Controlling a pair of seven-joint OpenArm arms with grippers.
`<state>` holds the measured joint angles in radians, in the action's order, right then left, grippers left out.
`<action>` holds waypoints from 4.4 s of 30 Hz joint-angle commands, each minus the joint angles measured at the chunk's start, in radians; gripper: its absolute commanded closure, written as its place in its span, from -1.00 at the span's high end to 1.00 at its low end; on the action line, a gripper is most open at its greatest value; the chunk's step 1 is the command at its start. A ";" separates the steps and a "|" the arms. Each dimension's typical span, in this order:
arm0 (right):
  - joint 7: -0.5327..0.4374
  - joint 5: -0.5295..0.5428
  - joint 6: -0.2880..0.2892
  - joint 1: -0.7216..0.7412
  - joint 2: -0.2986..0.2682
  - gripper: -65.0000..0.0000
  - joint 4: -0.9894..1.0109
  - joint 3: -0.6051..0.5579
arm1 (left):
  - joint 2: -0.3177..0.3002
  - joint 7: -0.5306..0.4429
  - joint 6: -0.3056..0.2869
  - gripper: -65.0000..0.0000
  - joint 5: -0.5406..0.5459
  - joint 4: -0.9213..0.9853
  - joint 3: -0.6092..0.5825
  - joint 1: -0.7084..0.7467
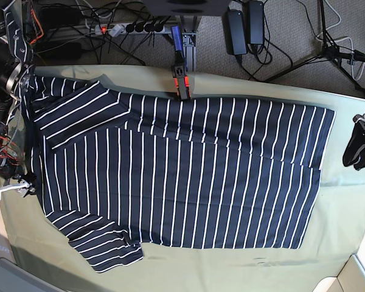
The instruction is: Fold the T-shirt properly
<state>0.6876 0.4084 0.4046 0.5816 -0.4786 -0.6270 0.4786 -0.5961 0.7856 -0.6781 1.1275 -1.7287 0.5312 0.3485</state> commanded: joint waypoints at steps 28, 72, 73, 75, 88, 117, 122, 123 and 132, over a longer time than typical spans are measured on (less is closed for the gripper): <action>0.103 0.100 0.060 0.033 0.064 0.36 -0.102 -0.162 | -0.022 -0.025 -0.020 -0.06 0.012 -0.014 0.010 -0.008; 0.125 0.078 0.061 0.025 0.063 -1.00 -0.111 -0.162 | 0.076 -0.277 0.195 -0.15 -0.385 0.912 -0.497 -0.819; 0.124 0.077 0.061 0.022 0.063 -1.00 -0.111 -0.162 | 0.084 -0.285 0.194 -0.15 -0.385 0.967 -0.497 -0.849; 0.124 0.077 0.061 0.013 0.063 -1.00 -0.111 -0.162 | 0.100 -0.292 0.192 -0.15 -0.385 1.059 -0.497 -0.902; 0.125 0.078 0.063 -0.006 0.063 -1.00 -0.111 -0.162 | 0.148 -0.296 0.188 -0.15 -0.433 1.187 -0.497 -0.957; 0.171 0.124 0.063 -0.006 0.056 -1.00 -0.111 -0.162 | 0.188 -0.165 -0.020 -1.00 -0.261 1.186 -0.497 -0.960; 0.233 0.179 0.079 -0.012 0.030 -1.00 -0.111 -0.162 | 0.151 0.004 -0.020 -1.00 -0.054 1.181 -0.497 -0.957; 0.233 0.186 0.079 -0.013 0.023 -1.00 -0.111 -0.162 | 0.143 0.026 -0.020 -1.00 -0.042 1.180 -0.497 -0.954; 0.309 0.269 0.103 -0.015 -0.026 -1.00 -0.111 -0.162 | 0.080 0.103 -0.020 -1.00 0.043 1.080 -0.497 -0.873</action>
<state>1.0000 0.6640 0.4152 0.5423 -0.4831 -0.7204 0.3145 -0.4942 0.8974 -0.6678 1.1473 -0.6331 0.0311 -0.4931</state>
